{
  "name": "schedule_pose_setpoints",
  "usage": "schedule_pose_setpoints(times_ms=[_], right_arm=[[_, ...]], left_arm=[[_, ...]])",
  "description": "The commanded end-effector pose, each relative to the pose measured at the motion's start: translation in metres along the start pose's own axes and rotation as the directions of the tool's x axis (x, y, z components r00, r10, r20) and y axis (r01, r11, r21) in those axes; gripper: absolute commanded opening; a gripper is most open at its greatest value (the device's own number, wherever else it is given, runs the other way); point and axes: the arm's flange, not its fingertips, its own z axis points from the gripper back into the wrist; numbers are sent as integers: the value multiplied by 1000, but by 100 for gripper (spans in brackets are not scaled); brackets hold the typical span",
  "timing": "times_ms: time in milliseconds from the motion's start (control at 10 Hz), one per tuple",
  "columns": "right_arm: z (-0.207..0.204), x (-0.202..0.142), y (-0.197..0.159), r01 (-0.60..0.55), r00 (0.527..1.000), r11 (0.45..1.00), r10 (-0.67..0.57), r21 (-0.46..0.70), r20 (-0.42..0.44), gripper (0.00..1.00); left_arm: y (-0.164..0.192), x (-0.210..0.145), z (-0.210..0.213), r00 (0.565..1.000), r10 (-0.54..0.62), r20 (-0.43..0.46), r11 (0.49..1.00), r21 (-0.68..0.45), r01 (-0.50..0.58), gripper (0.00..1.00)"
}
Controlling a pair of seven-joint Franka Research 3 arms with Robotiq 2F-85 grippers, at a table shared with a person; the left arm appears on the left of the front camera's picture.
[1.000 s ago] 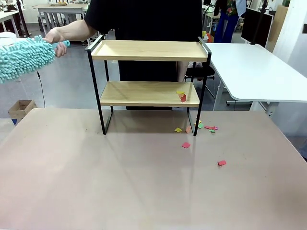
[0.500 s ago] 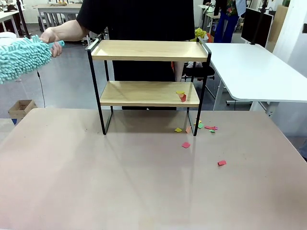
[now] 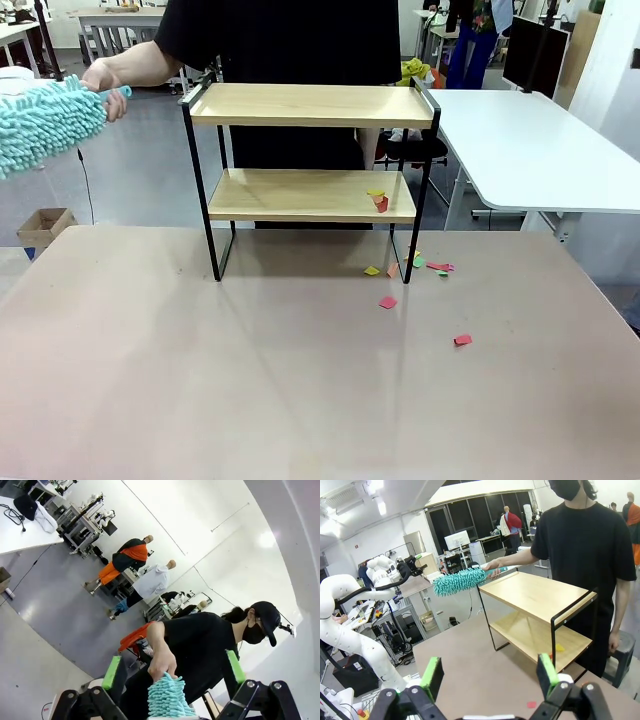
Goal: Clean the shelf.
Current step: Hand the Duster back to the human.
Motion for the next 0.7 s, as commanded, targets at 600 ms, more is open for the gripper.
schedule_pose_setpoints(times_ms=[600], right_arm=[[-2, 2, -2, -13, 1000, 1000, 13, 5, 24, 100]], left_arm=[[-2, 1, 2, 1000, -12, 8, 1000, 4, 12, 100]])
